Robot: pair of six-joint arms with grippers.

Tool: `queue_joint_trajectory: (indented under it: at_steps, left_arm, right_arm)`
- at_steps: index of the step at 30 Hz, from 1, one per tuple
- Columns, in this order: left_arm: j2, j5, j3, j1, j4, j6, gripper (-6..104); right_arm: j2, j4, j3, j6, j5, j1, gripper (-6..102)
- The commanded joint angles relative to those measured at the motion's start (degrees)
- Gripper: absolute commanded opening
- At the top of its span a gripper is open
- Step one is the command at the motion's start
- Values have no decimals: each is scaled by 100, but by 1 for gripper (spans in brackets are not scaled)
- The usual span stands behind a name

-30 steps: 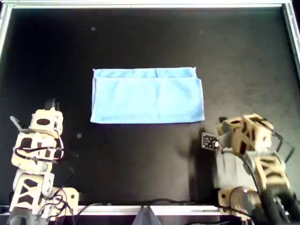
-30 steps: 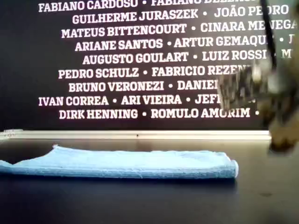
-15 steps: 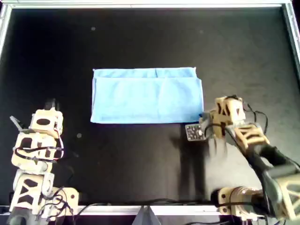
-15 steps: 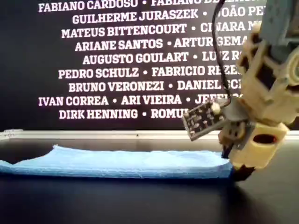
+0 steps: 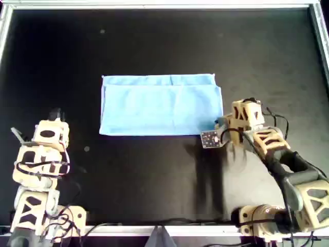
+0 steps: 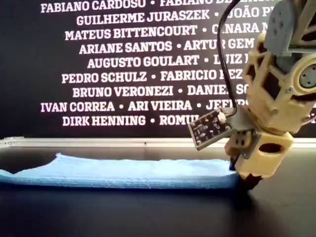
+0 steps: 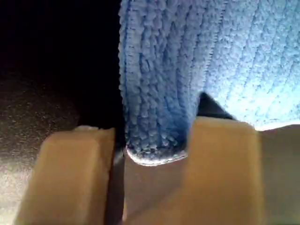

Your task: Fold a cloth

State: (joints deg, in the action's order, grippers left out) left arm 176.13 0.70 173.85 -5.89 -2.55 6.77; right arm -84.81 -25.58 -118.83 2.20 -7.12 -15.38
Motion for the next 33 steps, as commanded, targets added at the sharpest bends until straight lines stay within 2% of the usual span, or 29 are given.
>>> queue_joint_trajectory:
  at_steps: [1, 4, 6, 10, 14, 25, 33]
  left_arm:
    - [88, 0, -62, 88, -26, -26, 61]
    - [88, 0, -62, 88, -26, -26, 61]
    - [88, 0, -62, 88, -26, -26, 61]
    - [88, -26, -62, 88, -26, -26, 61]
    - [88, -62, -62, 88, -26, -26, 61]
    - [88, -26, -62, 88, -26, -26, 61]
    - [88, -26, -62, 88, -26, -26, 61]
  right_arm:
    - [-229, 290, 308, 26, -35, -9, 25]
    - [-237, 299, 360, 26, -35, -9, 1]
    - [-246, 299, 360, 26, -35, -9, -5]
    - [-316, 299, 396, 26, -35, -26, 3]
    - [-571, 299, 949, 26, -35, -246, 2]
    - [606, 299, 4298, 26, 53, -2285, 1]
    - [2830, 299, 7251, 18, 62, -3164, 1]
